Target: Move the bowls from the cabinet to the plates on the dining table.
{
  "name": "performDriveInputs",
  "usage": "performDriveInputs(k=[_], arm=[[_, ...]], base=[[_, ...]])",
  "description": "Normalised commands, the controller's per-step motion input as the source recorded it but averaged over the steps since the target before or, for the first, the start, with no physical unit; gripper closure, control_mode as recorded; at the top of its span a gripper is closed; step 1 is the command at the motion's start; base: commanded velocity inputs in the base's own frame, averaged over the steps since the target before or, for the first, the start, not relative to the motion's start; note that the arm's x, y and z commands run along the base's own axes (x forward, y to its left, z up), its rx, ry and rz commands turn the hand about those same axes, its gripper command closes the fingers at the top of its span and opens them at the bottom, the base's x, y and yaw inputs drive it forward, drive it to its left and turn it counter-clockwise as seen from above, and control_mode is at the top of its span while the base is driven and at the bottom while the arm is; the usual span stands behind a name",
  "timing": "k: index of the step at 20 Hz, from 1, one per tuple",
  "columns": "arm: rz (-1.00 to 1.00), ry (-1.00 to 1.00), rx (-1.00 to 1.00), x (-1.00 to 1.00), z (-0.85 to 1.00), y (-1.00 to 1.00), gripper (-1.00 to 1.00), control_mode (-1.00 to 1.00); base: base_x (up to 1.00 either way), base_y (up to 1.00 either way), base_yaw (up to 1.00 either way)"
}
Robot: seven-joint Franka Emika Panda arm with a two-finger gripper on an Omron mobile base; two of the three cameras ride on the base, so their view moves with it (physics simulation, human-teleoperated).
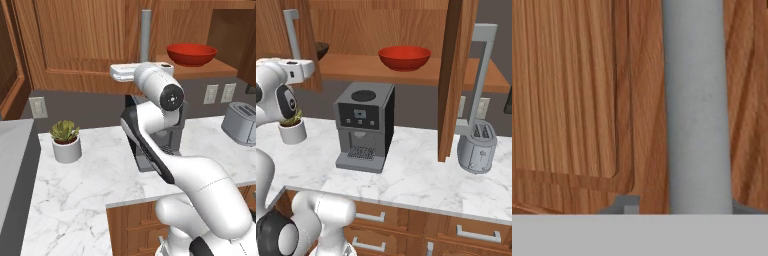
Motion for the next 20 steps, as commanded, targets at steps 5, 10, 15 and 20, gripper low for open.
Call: performDriveInputs(k=[5,10,15,20], arm=[[0.02,-0.01,0.0,-0.25,-0.07,0.6,-1.0,-1.0],[0.01,-0.01,0.01,-0.12,-0.06,0.53,-1.0,-1.0],[0.01,-0.01,0.01,-0.09,0.01,0.01,-1.0,-1.0],[0.0,-0.06,0.0,-0.51,0.0,0.0,-1.0,-1.0]], base=[[0.0,0.0,0.0],[0.0,0.0,0.0],[0.0,0.0,0.0],[0.0,0.0,0.0]])
